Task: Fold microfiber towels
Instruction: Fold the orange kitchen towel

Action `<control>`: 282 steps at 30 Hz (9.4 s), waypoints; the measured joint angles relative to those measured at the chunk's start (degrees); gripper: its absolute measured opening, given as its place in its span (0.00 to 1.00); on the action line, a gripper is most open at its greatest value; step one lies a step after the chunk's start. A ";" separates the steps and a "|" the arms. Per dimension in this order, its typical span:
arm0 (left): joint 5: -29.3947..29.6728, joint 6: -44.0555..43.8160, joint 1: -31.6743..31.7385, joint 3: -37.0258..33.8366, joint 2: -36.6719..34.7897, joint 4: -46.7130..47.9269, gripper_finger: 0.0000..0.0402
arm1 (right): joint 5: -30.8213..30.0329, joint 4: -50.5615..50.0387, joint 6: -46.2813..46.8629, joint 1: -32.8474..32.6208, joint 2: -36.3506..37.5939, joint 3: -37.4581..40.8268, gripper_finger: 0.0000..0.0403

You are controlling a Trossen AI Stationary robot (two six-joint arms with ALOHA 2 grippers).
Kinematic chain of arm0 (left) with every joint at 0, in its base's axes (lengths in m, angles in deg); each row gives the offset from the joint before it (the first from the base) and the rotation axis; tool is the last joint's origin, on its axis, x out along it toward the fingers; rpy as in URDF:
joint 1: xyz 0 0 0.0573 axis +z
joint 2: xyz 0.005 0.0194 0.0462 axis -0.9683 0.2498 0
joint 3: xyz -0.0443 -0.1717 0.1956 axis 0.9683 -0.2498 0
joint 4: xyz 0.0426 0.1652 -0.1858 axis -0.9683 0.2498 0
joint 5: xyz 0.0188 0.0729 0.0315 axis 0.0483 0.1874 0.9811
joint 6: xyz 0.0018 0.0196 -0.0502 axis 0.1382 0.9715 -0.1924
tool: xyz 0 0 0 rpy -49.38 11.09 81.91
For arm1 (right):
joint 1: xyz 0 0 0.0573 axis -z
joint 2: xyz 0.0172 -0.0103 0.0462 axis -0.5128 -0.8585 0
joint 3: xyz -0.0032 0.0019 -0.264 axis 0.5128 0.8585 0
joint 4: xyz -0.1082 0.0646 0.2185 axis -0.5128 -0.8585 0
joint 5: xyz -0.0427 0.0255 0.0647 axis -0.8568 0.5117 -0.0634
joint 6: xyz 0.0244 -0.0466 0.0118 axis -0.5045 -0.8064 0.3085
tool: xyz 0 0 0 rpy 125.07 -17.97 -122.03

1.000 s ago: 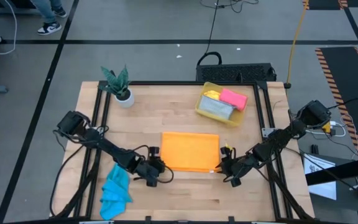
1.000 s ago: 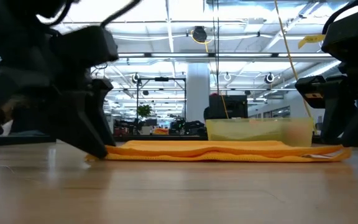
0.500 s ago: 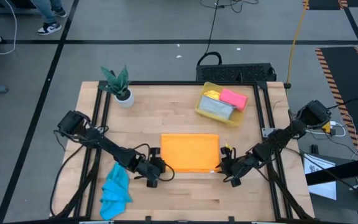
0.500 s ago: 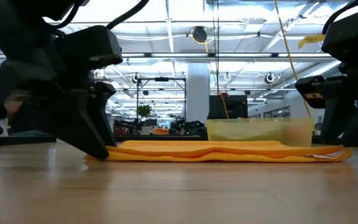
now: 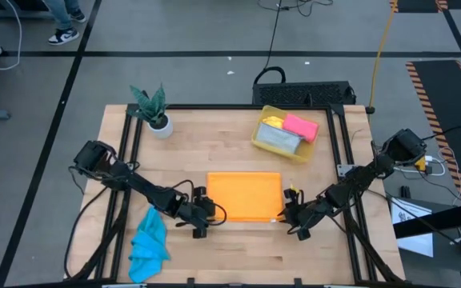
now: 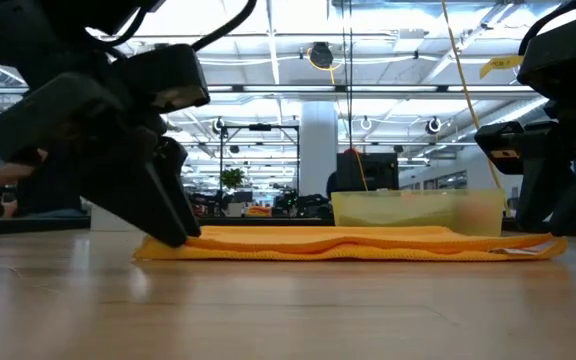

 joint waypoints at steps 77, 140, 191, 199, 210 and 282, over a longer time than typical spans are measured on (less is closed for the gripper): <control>21.62 4.82 -2.66 0.00 -7.93 4.42 0.03 | -17.94 -4.01 -8.02 -0.98 7.95 0.02 0.00; 10.44 1.37 3.22 0.00 -5.09 7.23 0.40 | 2.47 11.79 4.87 9.92 4.71 7.04 0.12; 18.81 14.89 -4.26 0.00 -2.85 1.11 0.01 | 1.09 14.91 -6.29 -2.45 -0.47 4.96 0.28; 22.13 13.44 -4.30 0.02 -2.93 3.18 0.01 | -3.47 5.90 -3.81 -2.40 -2.54 1.19 0.28; 21.49 12.47 -4.30 0.02 -2.91 3.38 0.01 | -6.53 4.20 0.02 -2.40 -0.84 1.09 0.19; 22.85 20.66 -3.06 -3.13 -6.38 1.93 0.02 | -10.60 7.63 -4.85 1.83 0.77 3.74 0.00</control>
